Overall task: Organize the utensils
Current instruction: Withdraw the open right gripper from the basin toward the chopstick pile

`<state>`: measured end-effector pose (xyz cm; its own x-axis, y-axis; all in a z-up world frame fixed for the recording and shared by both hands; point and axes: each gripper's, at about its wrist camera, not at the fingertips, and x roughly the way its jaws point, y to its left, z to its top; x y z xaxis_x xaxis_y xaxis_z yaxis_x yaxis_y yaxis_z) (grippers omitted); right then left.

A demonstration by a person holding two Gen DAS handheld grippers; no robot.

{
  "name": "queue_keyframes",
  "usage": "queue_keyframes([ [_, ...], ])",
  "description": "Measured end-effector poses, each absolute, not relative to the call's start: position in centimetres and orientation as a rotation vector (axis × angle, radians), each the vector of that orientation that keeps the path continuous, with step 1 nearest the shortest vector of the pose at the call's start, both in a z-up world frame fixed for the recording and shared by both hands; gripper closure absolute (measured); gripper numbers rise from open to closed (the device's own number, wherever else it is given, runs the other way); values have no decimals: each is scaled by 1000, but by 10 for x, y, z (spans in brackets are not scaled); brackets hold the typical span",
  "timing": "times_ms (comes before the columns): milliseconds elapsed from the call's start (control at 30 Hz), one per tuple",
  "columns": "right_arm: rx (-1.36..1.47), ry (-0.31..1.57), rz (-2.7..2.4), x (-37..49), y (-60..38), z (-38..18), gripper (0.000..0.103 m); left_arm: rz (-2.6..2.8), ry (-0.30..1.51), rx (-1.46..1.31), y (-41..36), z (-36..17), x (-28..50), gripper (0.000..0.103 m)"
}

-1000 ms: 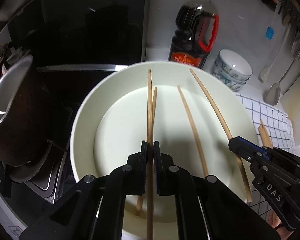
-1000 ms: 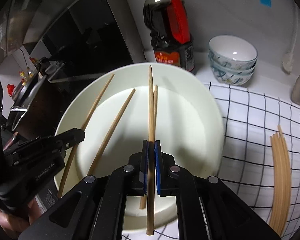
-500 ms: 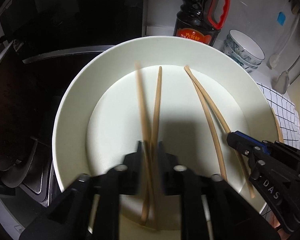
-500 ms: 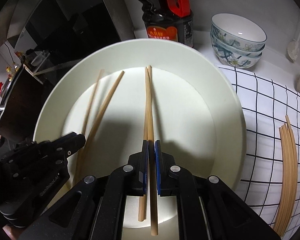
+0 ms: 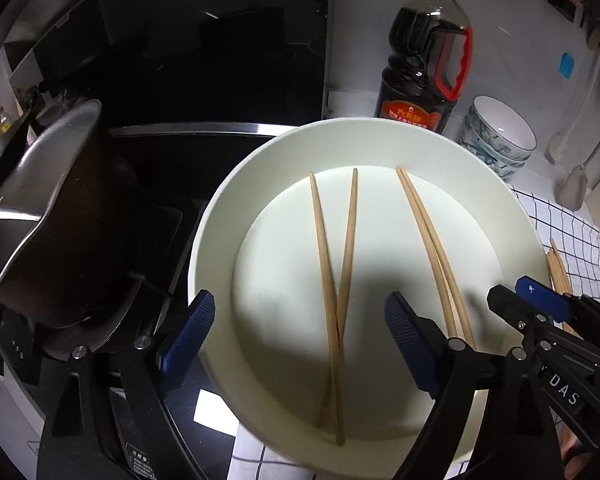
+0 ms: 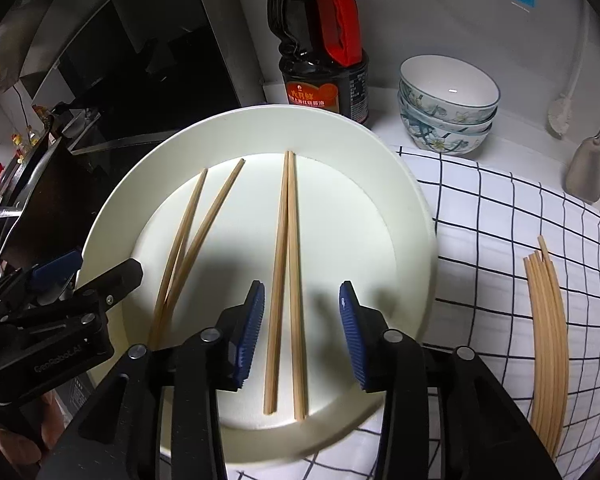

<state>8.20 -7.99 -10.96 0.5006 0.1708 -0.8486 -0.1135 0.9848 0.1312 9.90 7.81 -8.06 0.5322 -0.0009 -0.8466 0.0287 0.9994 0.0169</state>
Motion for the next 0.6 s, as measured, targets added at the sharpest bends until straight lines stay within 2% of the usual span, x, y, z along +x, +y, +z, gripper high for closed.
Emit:
queue_keyframes([
  [100,64,1029,168,79,-82,-107,59,-12,1005,43,77,-76,92,14],
  [167,66,1023,158,75,-85,-105,52,-12,1005,43,76,-73,89,13],
  [600,95,1008,145,40,-109,-86,39,-9,1004,4,63,-55,61,7],
])
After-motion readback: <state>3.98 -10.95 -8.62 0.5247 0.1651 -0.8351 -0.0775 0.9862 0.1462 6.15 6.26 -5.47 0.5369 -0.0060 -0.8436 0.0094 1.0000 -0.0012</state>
